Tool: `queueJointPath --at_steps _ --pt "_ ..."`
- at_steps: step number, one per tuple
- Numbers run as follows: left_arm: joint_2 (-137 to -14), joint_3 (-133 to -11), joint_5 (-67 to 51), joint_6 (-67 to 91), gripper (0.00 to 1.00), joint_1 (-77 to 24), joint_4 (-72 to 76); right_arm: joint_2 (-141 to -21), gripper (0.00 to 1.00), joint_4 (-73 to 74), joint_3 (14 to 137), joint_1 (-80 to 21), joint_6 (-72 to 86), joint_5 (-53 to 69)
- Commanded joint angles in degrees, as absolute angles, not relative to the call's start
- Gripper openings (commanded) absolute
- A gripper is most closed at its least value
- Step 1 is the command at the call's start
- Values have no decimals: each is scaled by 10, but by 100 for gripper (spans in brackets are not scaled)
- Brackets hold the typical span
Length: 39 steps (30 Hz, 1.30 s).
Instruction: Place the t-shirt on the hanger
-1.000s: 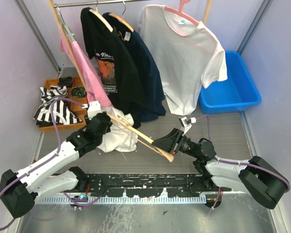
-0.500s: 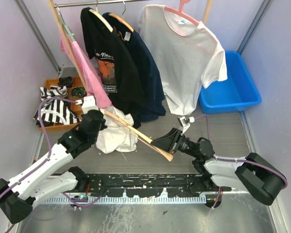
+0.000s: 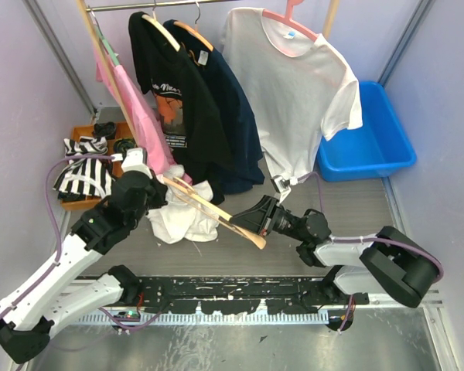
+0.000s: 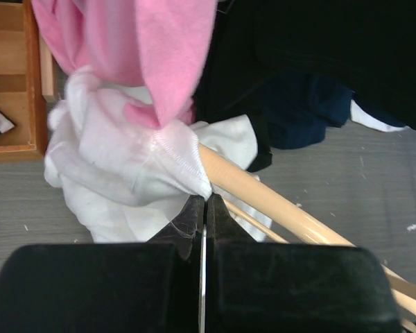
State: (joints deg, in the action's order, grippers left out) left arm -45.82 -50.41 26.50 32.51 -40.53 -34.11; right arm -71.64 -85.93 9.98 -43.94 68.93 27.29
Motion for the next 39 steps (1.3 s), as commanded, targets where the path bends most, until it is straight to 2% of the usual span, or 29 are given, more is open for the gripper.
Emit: queueJointPath --at_steps 1,10,14,17,19,21,24,32,39 --pt "-456 -558 164 343 0 -408 -374 -762 1 -934 156 -444 690 259" --pt "-468 -594 42 355 0 -408 -392 -883 1 -971 231 -472 705 261" --pt "-468 -584 19 352 5 -408 -407 -912 1 -971 249 -480 702 267" --pt "-464 -573 32 349 12 -408 -424 -929 1 -970 259 -488 701 272" --pt "-462 -567 41 347 25 -409 -435 -937 1 -970 263 -496 698 275" --pt "-459 -564 52 347 33 -409 -444 -945 1 -970 266 -505 694 273" --pt "-456 -567 65 345 40 -408 -459 -958 1 -971 266 -517 689 270" --pt "-436 -583 80 342 43 -408 -513 -976 1 -972 254 -535 676 257" --pt "-403 -618 143 331 45 -408 -592 -978 1 -971 254 -537 675 258"
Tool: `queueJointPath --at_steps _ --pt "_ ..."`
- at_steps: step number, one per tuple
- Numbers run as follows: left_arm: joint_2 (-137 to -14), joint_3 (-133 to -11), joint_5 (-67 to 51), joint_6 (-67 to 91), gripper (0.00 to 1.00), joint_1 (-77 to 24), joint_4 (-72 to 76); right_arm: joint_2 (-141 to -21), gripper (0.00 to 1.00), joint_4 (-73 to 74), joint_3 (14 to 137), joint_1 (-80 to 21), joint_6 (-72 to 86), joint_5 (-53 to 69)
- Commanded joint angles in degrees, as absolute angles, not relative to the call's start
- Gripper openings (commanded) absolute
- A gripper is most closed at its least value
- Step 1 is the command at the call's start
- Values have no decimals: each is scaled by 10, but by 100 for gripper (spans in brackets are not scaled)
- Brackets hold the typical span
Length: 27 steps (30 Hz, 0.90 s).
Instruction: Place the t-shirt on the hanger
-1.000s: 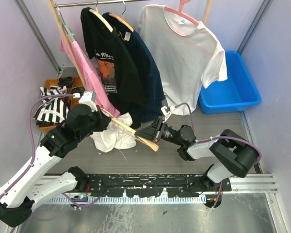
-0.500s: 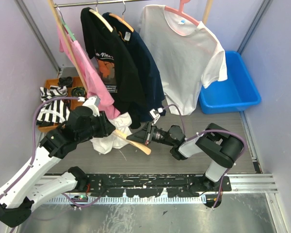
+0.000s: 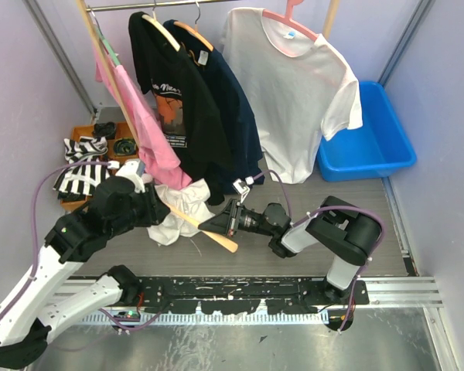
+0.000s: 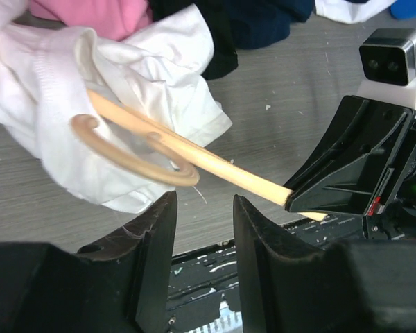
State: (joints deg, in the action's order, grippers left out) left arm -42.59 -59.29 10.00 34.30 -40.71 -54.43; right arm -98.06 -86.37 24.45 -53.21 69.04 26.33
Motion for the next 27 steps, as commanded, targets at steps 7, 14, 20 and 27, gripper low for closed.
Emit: queueJointPath --at_steps 7,14,20,27 --pt "-383 -536 205 321 51 -408 -531 -976 1 -971 257 -539 675 261" --pt "-413 -490 263 327 51 -409 -500 -974 1 -971 257 -539 676 262" --pt "-446 -481 322 340 51 -408 -500 -973 1 -972 262 -539 678 265" --pt "-453 -467 376 358 38 -408 -488 -965 1 -972 256 -542 676 266"
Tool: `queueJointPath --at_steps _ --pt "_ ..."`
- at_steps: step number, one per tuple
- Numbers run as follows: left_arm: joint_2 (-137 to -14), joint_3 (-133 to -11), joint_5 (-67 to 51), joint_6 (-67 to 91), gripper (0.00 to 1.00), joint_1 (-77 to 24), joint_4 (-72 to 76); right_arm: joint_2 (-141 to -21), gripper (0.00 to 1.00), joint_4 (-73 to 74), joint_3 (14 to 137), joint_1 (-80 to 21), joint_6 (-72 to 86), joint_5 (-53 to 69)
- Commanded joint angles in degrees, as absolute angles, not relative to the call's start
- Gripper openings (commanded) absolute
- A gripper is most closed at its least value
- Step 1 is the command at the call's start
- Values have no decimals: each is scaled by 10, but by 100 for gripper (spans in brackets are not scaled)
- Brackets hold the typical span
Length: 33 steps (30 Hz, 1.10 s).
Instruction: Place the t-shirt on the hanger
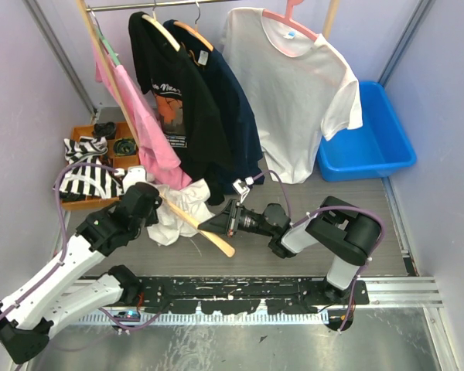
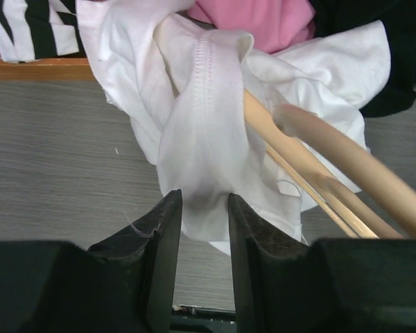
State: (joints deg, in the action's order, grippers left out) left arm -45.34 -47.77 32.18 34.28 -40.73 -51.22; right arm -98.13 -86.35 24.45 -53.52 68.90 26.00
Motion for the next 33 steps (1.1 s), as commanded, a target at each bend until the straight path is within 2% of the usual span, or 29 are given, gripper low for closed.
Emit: queueJointPath --at_steps 1,3,5,7,17,28,31,33 --pt "-452 -467 380 359 27 -408 -488 -964 1 -971 255 -542 675 265" --pt "-448 -473 381 363 13 -408 -488 -962 1 -972 252 -544 675 264" --pt "-438 -483 377 365 4 -408 -489 -960 1 -971 251 -546 675 264" --pt "-423 -492 375 364 0 -408 -490 -957 1 -972 251 -548 674 265" --pt "-395 -551 304 352 0 -409 -485 -933 1 -972 244 -551 674 261" --pt "-387 -466 239 339 0 -408 -358 -952 1 -971 262 -558 688 251" --pt "-390 -450 235 335 3 -409 -342 -957 1 -972 264 -560 687 250" --pt "-389 -443 229 334 10 -408 -334 -960 1 -972 267 -561 688 250"
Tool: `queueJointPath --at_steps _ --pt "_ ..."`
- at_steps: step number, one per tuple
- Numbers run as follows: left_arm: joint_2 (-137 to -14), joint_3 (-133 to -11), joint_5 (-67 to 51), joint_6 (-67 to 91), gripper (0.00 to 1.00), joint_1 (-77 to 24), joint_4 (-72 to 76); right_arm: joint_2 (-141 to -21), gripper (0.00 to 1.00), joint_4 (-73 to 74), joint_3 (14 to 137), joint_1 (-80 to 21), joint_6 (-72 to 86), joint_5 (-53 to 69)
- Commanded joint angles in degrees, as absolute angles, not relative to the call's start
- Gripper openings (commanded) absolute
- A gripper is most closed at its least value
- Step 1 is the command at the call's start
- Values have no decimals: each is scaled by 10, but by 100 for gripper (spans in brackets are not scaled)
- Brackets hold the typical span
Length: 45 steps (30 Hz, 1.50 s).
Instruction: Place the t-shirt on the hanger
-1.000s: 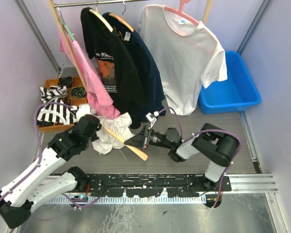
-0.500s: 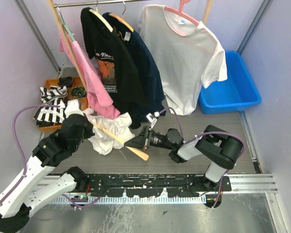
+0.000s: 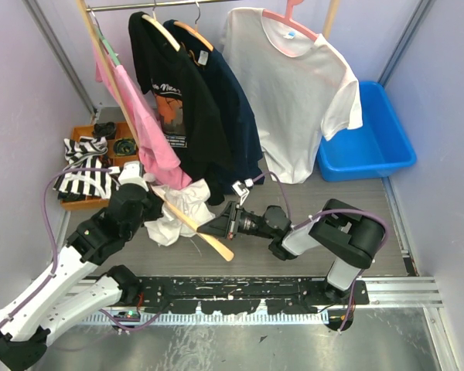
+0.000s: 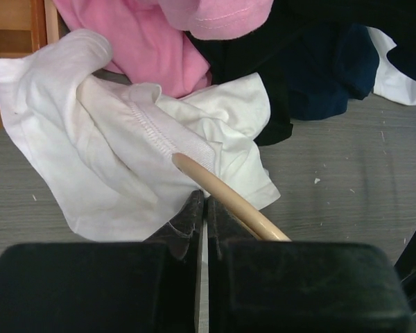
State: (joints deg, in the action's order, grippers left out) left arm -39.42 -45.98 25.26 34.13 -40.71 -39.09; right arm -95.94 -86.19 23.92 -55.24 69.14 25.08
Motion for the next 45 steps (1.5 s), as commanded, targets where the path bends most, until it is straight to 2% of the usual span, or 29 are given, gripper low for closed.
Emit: queueJointPath --at_steps 1,6,9,16,26,45 --pt "-385 -438 226 334 14 -408 -330 -962 1 -972 269 -562 688 250" --pt "-362 -424 220 329 31 -408 -326 -967 1 -972 273 -563 689 251" --pt "-347 -422 218 324 36 -408 -335 -972 1 -972 277 -563 690 252" --pt "-323 -411 221 316 38 -408 -324 -980 1 -972 282 -563 691 254" --pt "-355 -409 242 295 44 -408 -287 -989 1 -971 294 -568 692 260" --pt "-343 -414 267 281 43 -408 -273 -1003 1 -971 310 -572 693 274"
